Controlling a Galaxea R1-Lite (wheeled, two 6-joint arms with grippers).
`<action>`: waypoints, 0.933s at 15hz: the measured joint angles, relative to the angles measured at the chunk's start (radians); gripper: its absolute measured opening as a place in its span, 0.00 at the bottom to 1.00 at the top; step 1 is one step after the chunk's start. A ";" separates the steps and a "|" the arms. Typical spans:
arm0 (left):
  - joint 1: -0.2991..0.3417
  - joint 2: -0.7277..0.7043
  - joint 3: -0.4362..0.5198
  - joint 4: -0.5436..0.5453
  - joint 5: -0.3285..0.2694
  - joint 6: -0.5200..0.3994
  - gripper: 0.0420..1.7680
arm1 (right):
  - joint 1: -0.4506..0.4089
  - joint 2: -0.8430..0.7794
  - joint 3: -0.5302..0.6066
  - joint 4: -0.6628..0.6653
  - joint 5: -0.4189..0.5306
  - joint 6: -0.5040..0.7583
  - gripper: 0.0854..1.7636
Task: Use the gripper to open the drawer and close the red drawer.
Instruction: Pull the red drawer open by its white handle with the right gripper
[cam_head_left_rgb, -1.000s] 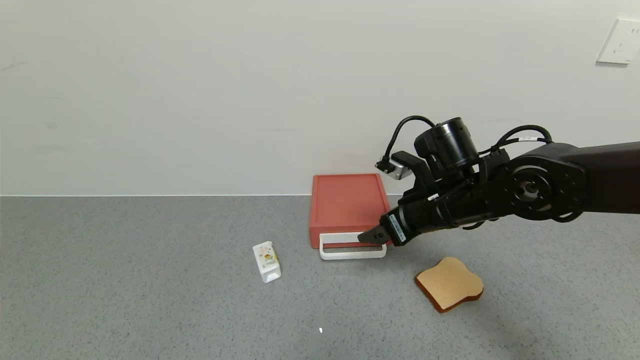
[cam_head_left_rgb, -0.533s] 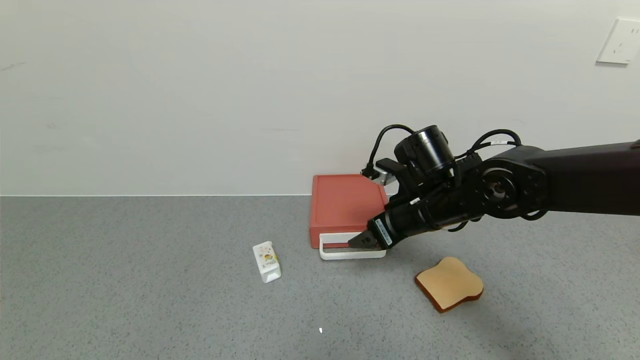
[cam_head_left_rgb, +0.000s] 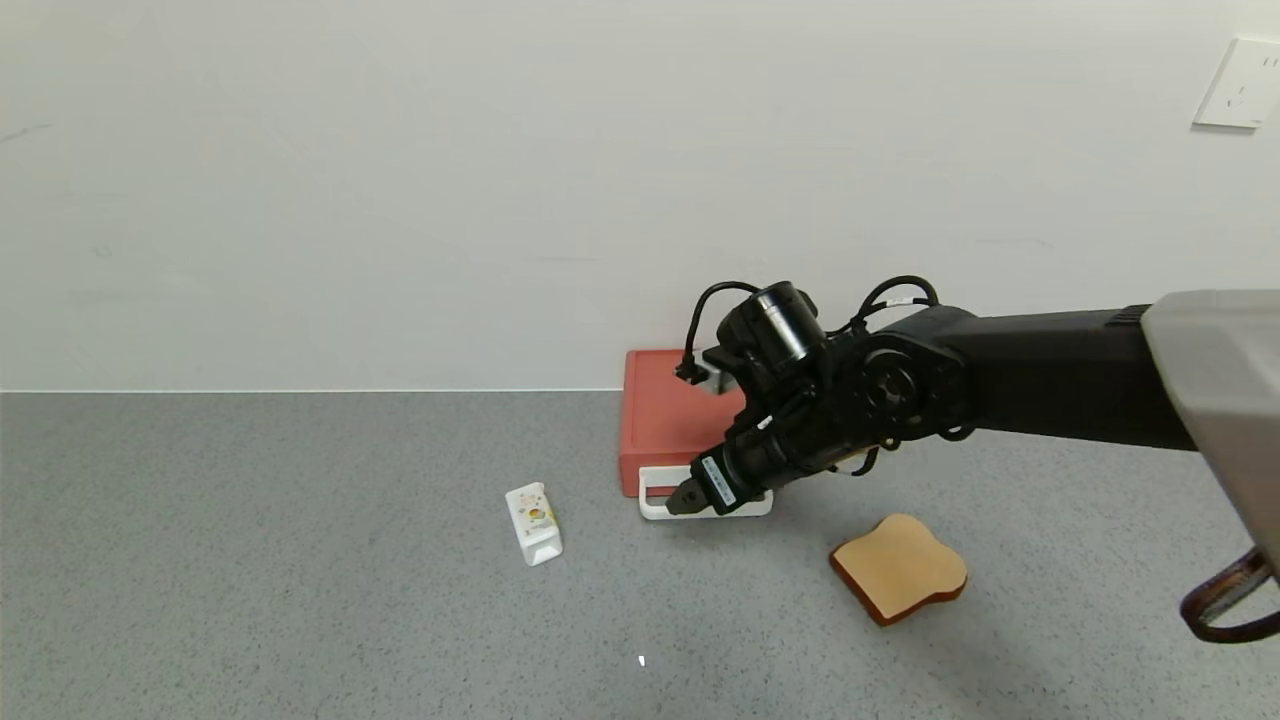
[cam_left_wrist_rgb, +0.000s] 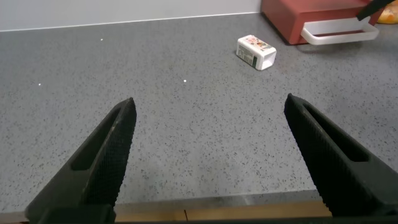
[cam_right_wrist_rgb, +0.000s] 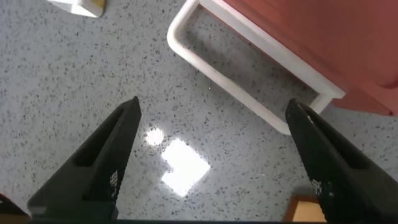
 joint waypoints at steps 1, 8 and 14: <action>0.000 0.000 0.000 0.000 0.000 0.000 0.97 | 0.008 0.026 -0.042 0.026 -0.024 0.022 0.97; 0.000 0.000 0.000 0.000 0.001 0.000 0.97 | 0.030 0.125 -0.111 0.028 -0.056 0.055 0.97; 0.000 0.000 -0.002 0.000 0.001 0.000 0.97 | 0.033 0.150 -0.112 -0.011 -0.126 0.082 0.97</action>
